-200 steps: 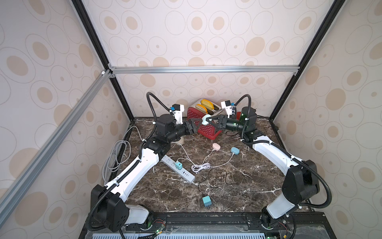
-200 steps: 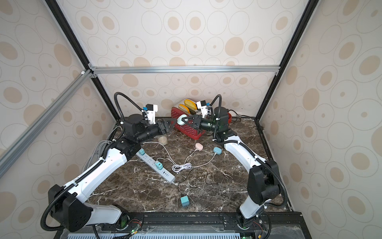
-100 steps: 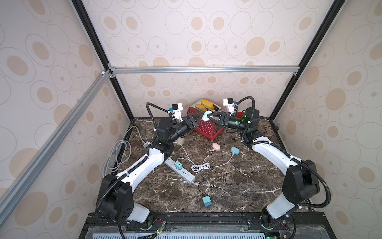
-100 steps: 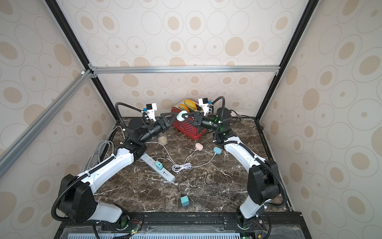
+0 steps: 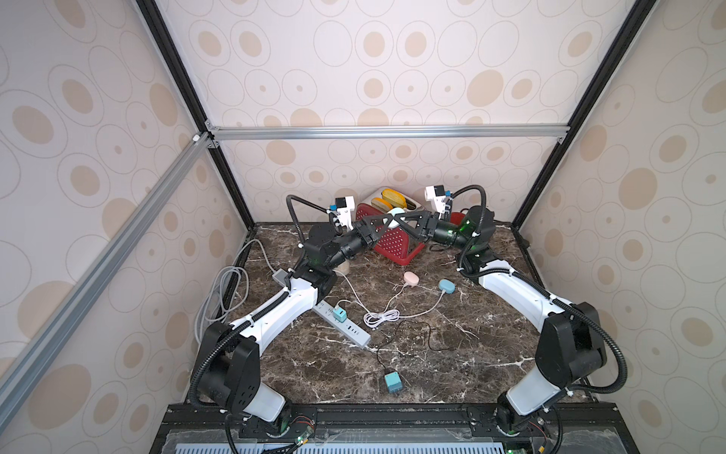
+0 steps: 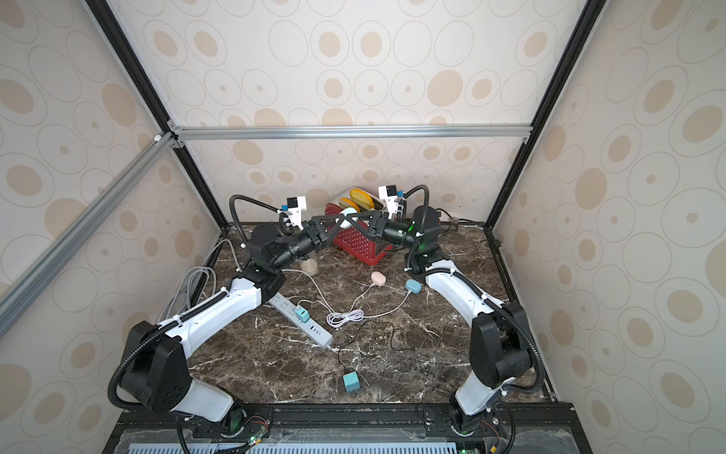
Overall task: Charge the bluetooth headset
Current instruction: Pick up the bluetooth headset from the center of the board.
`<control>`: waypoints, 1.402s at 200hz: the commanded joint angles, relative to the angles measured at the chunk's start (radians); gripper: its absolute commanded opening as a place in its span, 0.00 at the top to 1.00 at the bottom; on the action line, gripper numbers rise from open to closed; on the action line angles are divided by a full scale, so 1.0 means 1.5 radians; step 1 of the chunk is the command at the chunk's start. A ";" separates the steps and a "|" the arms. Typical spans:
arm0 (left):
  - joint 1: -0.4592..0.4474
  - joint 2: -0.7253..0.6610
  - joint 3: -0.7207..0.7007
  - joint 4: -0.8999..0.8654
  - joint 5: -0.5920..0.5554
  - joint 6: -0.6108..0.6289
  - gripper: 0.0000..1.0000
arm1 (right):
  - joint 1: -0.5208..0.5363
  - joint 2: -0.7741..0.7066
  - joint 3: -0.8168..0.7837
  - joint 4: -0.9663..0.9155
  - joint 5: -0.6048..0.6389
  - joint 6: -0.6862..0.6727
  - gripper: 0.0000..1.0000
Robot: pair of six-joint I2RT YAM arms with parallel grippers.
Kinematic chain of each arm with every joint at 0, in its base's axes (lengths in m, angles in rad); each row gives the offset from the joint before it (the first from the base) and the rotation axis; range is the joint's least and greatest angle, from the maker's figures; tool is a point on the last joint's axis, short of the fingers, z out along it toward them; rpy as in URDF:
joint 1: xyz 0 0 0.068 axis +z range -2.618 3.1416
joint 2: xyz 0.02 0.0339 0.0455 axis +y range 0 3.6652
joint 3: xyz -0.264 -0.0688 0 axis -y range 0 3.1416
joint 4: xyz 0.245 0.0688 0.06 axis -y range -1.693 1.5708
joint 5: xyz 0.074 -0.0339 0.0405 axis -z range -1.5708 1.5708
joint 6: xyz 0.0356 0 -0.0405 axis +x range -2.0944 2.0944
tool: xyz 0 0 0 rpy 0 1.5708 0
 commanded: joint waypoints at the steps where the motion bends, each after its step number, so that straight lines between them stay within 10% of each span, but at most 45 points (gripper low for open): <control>1: -0.007 0.011 0.029 0.039 0.018 -0.018 0.60 | 0.007 0.011 0.006 0.045 0.002 0.024 0.75; 68: -0.011 0.007 0.022 0.069 0.012 -0.019 0.86 | 0.014 0.012 0.000 0.061 0.003 0.034 0.72; 135: 0.002 -0.017 0.011 0.079 0.002 -0.005 0.88 | -0.024 -0.030 -0.058 0.009 0.036 -0.013 0.35; 192: 0.017 -0.030 0.003 0.015 0.008 0.051 0.89 | -0.048 -0.171 -0.166 -0.154 0.080 -0.147 0.33; 280: 0.016 -0.012 -0.001 0.016 0.061 0.027 0.90 | -0.046 -0.113 -0.099 -0.071 0.020 -0.063 0.43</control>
